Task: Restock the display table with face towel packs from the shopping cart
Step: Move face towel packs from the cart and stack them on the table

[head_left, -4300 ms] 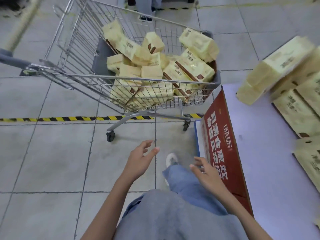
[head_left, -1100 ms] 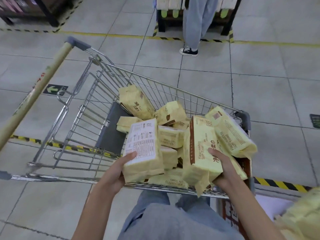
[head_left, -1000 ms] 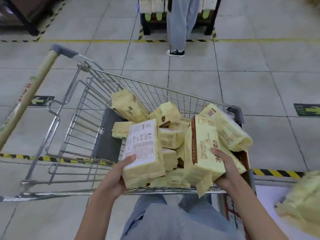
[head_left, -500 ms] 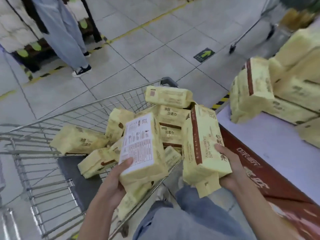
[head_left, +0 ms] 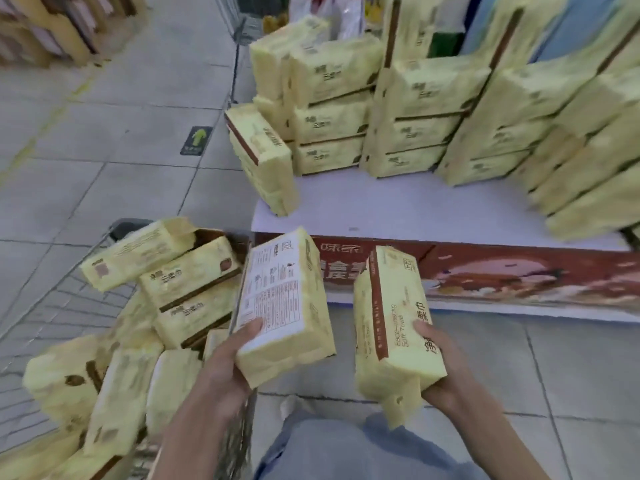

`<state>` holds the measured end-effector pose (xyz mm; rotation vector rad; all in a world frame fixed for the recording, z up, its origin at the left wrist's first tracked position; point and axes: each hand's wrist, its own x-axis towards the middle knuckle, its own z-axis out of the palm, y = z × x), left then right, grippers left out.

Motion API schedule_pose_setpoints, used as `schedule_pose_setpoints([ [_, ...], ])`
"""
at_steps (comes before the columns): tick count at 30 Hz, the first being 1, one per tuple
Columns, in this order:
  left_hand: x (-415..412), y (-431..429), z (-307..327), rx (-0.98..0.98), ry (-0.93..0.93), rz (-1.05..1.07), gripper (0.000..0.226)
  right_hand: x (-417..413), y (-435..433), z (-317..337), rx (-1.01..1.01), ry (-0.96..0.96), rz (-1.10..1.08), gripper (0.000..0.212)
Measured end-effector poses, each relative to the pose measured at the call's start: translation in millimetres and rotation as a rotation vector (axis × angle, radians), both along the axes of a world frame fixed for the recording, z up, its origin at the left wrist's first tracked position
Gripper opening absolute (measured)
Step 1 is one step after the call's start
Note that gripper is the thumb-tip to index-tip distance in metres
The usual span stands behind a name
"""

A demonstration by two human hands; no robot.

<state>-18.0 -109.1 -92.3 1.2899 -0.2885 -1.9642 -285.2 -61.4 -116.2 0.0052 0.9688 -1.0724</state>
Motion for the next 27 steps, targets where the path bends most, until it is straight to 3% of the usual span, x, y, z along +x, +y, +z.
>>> schedule_pose_setpoints([
  [6,-82.7,20.9,8.6,-0.011,0.027,-0.187,0.082,-56.1,78.4,0.8,-0.025,-0.052,-0.205,0.089],
  [9,-116.5,38.8,3.9,0.035,0.018,-0.256,0.081,-80.2,110.1,-0.2,-0.046,-0.073,-0.278,0.074],
  [15,-155.4,60.8,-10.5,0.058,0.017,-0.312,0.038,-119.8,132.1,-6.6,-0.045,-0.056,-0.375,0.08],
  [19,-168.0,59.1,-11.8,0.075,0.017,-0.337,0.036,-142.2,121.5,-10.0,-0.059,-0.054,-0.383,0.084],
  [22,-177.9,49.7,-15.6,0.084,-0.017,-0.358,0.066,-160.0,105.4,-11.9,-0.066,-0.056,-0.394,0.083],
  [23,-181.6,45.0,-17.8,0.092,-0.027,-0.356,0.066,-166.2,98.1,-13.0,-0.064,-0.053,-0.394,0.083],
  [25,-190.0,32.8,-24.4,0.102,-0.027,-0.345,0.044,-179.2,81.0,-16.3,-0.059,-0.042,-0.388,0.083],
  [27,-203.8,17.3,-28.9,0.121,-0.017,-0.344,0.036,-193.9,61.0,-19.7,-0.052,-0.037,-0.385,0.083],
])
